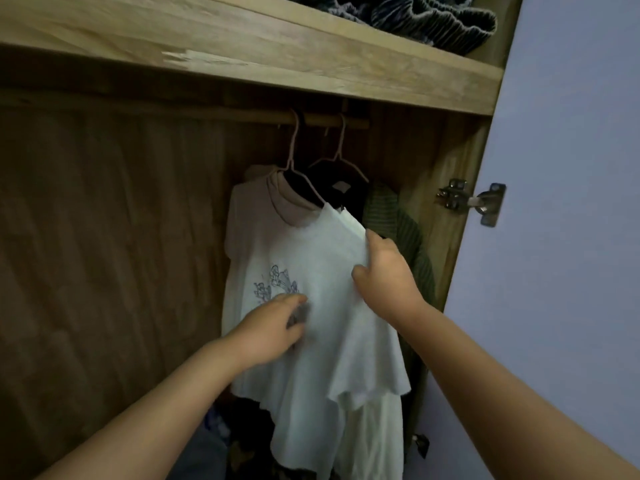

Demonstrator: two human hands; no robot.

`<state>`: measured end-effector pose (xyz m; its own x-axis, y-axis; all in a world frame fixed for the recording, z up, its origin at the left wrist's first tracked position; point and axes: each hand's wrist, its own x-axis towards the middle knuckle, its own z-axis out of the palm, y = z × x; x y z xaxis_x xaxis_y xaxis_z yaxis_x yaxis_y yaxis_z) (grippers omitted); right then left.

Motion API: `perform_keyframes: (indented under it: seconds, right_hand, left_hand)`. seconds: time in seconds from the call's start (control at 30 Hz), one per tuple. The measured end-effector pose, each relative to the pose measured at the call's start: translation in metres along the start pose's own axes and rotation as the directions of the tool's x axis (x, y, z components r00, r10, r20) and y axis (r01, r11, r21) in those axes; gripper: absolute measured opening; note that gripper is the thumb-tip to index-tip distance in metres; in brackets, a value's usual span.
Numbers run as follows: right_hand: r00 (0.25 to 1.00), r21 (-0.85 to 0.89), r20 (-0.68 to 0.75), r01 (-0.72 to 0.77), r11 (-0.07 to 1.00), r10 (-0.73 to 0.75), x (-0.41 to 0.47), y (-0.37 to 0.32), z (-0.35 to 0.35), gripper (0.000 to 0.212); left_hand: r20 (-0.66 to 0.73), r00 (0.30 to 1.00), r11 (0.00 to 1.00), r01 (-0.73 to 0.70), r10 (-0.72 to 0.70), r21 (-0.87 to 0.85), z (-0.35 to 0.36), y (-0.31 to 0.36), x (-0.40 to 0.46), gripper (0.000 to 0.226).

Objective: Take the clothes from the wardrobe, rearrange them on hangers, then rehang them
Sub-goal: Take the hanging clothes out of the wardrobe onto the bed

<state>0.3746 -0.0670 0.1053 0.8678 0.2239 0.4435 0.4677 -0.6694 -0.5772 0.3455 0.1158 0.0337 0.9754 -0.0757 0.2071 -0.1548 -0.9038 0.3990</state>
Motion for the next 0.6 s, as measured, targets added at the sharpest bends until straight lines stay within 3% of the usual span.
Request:
perform_keyframes:
  seconds: [0.1, 0.2, 0.3, 0.4, 0.6]
  right_hand:
    - [0.999, 0.109, 0.043, -0.034, 0.993, 0.03, 0.016, -0.012, 0.014, 0.036]
    - [0.987, 0.39, 0.135, -0.132, 0.911, 0.085, 0.031, -0.031, 0.03, 0.018]
    - [0.951, 0.619, 0.297, -0.258, 0.742, 0.083, 0.045, -0.057, 0.049, 0.022]
    - [0.963, 0.708, 0.257, -0.248, 0.661, 0.086, 0.056, -0.074, 0.058, 0.03]
    - [0.962, 0.881, 0.272, -0.246, 0.404, -0.008, 0.06, -0.082, 0.037, 0.048]
  left_hand:
    - [-0.093, 0.995, 0.997, -0.048, 0.042, -0.061, -0.014, -0.009, 0.018, 0.056]
    - [-0.194, 0.979, 0.968, -0.114, 0.07, -0.224, -0.026, -0.014, 0.029, 0.063]
    - [-0.241, 0.965, 0.913, -0.191, 0.107, -0.36, -0.038, -0.014, 0.037, 0.062]
    - [-0.267, 0.959, 0.894, -0.201, 0.096, -0.401, -0.053, -0.019, 0.04, 0.056]
    - [-0.388, 0.905, 0.892, -0.313, 0.175, -0.327, -0.088, -0.016, 0.027, 0.052]
